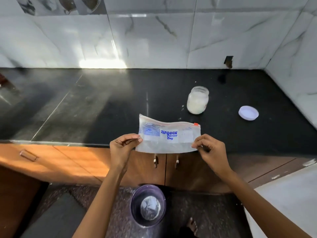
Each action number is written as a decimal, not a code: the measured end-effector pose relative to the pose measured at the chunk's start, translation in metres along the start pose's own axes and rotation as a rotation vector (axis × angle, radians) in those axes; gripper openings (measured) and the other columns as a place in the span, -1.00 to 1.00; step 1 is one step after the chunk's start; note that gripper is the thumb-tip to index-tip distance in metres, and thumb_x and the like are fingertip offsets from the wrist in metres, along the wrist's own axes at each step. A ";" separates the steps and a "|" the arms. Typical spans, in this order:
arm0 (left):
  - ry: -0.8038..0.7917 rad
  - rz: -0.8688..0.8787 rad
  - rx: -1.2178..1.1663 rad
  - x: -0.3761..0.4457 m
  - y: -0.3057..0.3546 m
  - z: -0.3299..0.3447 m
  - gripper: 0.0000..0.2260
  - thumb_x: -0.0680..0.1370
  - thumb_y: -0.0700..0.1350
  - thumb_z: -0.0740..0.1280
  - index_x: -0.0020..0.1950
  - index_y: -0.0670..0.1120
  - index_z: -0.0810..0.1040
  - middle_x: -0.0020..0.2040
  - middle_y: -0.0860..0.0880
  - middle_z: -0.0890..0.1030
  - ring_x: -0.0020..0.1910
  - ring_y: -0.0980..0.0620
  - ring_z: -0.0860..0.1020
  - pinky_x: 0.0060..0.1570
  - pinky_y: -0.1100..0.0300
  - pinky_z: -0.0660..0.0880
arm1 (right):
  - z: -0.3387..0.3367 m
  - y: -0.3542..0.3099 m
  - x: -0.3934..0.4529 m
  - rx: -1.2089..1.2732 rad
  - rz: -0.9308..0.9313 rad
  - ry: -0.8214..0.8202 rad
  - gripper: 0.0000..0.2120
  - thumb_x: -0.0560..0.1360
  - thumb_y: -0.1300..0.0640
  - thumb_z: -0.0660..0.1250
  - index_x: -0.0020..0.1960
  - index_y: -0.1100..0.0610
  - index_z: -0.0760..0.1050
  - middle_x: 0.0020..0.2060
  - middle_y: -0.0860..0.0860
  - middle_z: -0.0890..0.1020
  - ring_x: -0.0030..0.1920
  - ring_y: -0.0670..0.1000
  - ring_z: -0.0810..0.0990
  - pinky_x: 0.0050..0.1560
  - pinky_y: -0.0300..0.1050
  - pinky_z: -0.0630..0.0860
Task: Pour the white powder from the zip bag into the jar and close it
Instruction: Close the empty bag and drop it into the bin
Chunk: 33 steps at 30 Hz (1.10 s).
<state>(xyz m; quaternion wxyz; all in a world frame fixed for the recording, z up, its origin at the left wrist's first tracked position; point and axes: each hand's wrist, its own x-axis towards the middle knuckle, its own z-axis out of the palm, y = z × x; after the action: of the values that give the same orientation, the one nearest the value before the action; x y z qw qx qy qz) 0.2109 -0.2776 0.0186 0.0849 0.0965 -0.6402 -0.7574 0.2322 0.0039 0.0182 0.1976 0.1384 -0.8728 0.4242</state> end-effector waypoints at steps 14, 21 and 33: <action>0.070 -0.283 0.243 -0.091 -0.128 -0.135 -0.84 0.33 -0.52 0.42 -0.13 -0.40 0.62 -0.40 0.09 0.66 -0.37 0.28 0.60 -0.20 0.40 0.56 | 0.150 -0.009 -0.148 -0.162 0.138 -0.413 -0.77 0.30 0.58 0.33 -0.23 0.29 0.58 -0.18 0.13 0.61 -0.15 0.04 0.62 -0.09 -0.13 0.52; 0.122 -0.501 0.371 -0.078 -0.260 -0.171 -0.83 0.34 -0.50 0.40 -0.32 -0.25 0.64 -0.38 0.02 0.67 -0.34 0.13 0.61 -0.19 0.21 0.56 | 0.245 0.064 -0.184 -0.219 0.250 -0.535 -0.82 0.28 0.57 0.30 -0.22 0.36 0.57 -0.15 0.23 0.63 -0.20 0.19 0.65 -0.19 0.08 0.61; 0.235 -0.621 0.480 -0.056 -0.515 -0.184 -0.83 0.32 -0.48 0.41 -0.26 -0.24 0.67 -0.27 -0.20 0.67 -0.24 -0.06 0.59 -0.02 0.02 0.56 | 0.413 0.232 -0.291 -0.443 0.351 -0.932 -0.69 0.49 0.35 0.19 0.22 0.26 0.47 0.27 0.14 0.44 0.22 0.14 0.53 0.21 -0.06 0.45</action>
<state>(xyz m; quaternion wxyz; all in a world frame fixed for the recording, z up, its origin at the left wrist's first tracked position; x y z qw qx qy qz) 0.3097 -0.3537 -0.5171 -0.1001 0.3878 -0.7251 -0.5602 0.3006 -0.1627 -0.5078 -0.2596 0.1192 -0.9465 0.1502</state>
